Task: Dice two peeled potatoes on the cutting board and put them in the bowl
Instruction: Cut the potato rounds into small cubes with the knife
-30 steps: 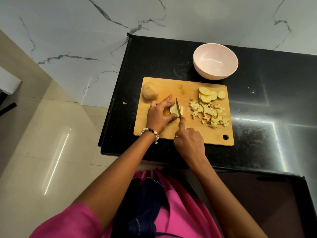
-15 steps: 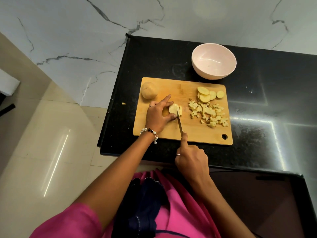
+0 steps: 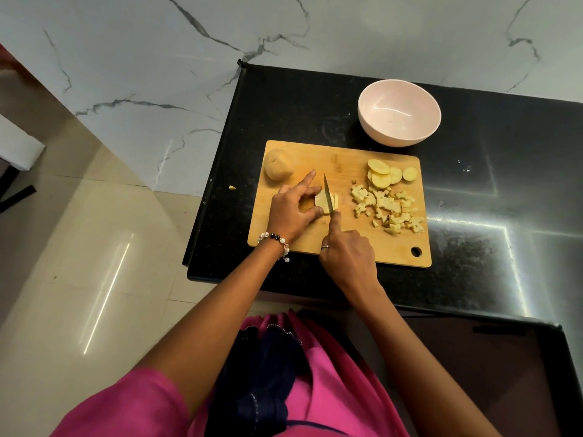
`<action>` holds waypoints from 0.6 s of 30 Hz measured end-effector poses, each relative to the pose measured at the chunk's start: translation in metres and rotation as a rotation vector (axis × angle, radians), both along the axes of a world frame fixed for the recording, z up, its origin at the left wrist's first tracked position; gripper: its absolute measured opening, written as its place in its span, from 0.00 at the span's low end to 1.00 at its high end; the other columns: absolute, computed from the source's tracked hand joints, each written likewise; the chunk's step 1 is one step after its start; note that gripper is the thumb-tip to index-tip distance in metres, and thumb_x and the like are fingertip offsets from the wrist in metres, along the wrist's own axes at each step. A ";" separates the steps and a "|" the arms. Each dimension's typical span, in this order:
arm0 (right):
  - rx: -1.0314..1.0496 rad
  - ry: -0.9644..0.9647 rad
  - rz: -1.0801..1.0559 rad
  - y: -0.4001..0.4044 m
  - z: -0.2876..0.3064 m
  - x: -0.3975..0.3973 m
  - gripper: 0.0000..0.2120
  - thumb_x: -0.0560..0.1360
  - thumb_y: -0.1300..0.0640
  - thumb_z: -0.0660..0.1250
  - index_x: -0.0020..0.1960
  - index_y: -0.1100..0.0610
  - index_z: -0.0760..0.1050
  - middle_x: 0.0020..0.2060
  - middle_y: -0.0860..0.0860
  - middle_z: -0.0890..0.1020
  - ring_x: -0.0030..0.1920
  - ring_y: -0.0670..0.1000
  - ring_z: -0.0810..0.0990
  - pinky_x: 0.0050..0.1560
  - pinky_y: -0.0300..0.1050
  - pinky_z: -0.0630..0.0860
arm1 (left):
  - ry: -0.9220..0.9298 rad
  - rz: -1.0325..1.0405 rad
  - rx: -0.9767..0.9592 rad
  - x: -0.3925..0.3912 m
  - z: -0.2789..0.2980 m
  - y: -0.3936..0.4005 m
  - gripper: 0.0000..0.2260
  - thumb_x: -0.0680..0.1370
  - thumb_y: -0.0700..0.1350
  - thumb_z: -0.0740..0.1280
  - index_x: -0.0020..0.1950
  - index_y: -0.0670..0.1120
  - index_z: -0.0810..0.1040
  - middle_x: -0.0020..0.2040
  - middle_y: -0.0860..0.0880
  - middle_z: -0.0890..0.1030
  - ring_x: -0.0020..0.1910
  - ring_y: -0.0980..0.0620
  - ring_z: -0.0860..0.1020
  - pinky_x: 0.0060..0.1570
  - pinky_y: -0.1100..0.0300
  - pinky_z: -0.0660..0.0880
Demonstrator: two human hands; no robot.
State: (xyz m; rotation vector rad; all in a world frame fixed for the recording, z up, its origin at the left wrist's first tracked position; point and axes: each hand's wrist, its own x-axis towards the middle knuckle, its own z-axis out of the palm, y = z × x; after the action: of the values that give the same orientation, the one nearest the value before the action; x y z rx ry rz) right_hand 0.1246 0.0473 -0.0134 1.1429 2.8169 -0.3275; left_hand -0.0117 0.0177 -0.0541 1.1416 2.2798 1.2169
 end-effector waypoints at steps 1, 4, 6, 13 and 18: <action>0.000 0.003 -0.002 0.000 -0.001 -0.002 0.28 0.79 0.58 0.52 0.77 0.61 0.48 0.46 0.61 0.79 0.42 0.62 0.78 0.35 0.48 0.65 | -0.003 0.002 0.000 0.000 0.000 0.000 0.34 0.69 0.44 0.75 0.73 0.49 0.66 0.57 0.54 0.82 0.55 0.52 0.73 0.56 0.64 0.69; 0.001 0.012 -0.020 0.002 -0.001 -0.002 0.28 0.80 0.57 0.51 0.77 0.60 0.48 0.45 0.61 0.79 0.42 0.62 0.78 0.35 0.48 0.65 | -0.018 0.008 0.000 0.001 -0.002 0.001 0.34 0.69 0.44 0.75 0.73 0.48 0.66 0.56 0.54 0.82 0.56 0.52 0.72 0.55 0.69 0.65; 0.007 0.020 -0.028 -0.001 0.000 0.000 0.28 0.80 0.57 0.52 0.77 0.60 0.47 0.44 0.60 0.79 0.41 0.61 0.78 0.34 0.48 0.65 | -0.024 0.012 0.004 0.001 -0.002 0.001 0.34 0.69 0.44 0.75 0.73 0.48 0.66 0.57 0.54 0.82 0.56 0.53 0.72 0.55 0.69 0.65; 0.006 -0.009 -0.019 -0.005 -0.001 -0.001 0.29 0.79 0.59 0.52 0.77 0.61 0.46 0.44 0.60 0.79 0.41 0.61 0.78 0.35 0.48 0.66 | -0.033 0.025 0.022 0.001 -0.002 0.001 0.33 0.69 0.43 0.75 0.72 0.48 0.68 0.56 0.54 0.82 0.56 0.53 0.72 0.57 0.64 0.68; 0.028 -0.019 0.004 0.001 -0.003 -0.015 0.28 0.78 0.62 0.51 0.77 0.64 0.47 0.45 0.61 0.79 0.42 0.61 0.78 0.35 0.48 0.66 | -0.032 0.040 0.036 0.001 -0.003 0.002 0.32 0.68 0.42 0.75 0.71 0.47 0.69 0.55 0.53 0.83 0.55 0.53 0.72 0.57 0.63 0.69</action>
State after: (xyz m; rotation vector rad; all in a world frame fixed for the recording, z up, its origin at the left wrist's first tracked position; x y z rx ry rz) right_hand 0.1098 0.0484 -0.0159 1.1392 2.8156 -0.2756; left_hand -0.0104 0.0201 -0.0568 1.0860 2.2757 1.2863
